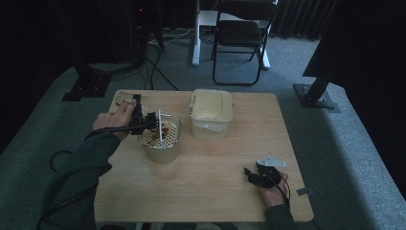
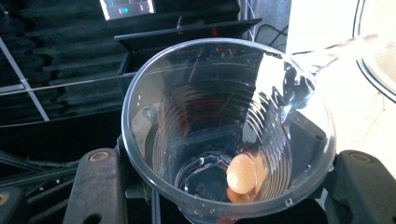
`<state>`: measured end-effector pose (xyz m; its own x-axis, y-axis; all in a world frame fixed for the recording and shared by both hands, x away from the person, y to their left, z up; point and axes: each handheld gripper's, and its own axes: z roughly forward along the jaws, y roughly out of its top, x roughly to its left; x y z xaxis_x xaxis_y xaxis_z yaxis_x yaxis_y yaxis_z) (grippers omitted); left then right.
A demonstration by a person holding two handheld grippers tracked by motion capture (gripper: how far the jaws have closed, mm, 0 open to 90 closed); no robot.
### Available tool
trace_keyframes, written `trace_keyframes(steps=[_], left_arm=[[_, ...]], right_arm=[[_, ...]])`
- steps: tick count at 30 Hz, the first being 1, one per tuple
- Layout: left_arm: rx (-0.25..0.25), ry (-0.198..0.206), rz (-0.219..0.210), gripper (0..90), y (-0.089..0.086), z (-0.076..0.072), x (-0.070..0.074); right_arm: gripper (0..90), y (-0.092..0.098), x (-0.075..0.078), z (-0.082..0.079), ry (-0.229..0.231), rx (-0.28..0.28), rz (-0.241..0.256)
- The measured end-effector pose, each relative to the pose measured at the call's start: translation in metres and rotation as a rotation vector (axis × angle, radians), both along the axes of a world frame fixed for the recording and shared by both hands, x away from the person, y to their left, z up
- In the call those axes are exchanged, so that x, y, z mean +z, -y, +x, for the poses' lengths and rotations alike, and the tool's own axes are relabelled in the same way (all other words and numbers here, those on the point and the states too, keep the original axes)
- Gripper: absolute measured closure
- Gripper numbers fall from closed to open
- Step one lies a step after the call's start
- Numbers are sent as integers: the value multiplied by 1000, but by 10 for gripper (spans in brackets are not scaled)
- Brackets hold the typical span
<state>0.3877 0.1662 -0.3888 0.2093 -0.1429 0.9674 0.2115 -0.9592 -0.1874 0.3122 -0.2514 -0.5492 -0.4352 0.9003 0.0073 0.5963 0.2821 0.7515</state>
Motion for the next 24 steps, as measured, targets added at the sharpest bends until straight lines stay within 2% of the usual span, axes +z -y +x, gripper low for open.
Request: trace_keyframes(steps=[4, 9, 16, 21, 24], left_arm=[[-5, 2, 27, 386, 0, -1, -1], [-4, 4, 40, 386, 0, -1, -2], [-6, 8, 42, 387, 1, -1, -1], [-4, 15, 27, 389, 1, 1, 1], [-13, 15, 57, 389, 2, -1, 0]], right_arm=[[395, 0, 0, 0, -1, 0, 0], [395, 0, 0, 0, -1, 0, 0], [395, 0, 0, 0, 0, 1, 1], [395, 0, 0, 0, -1, 1, 1], [395, 0, 0, 0, -1, 1, 1]])
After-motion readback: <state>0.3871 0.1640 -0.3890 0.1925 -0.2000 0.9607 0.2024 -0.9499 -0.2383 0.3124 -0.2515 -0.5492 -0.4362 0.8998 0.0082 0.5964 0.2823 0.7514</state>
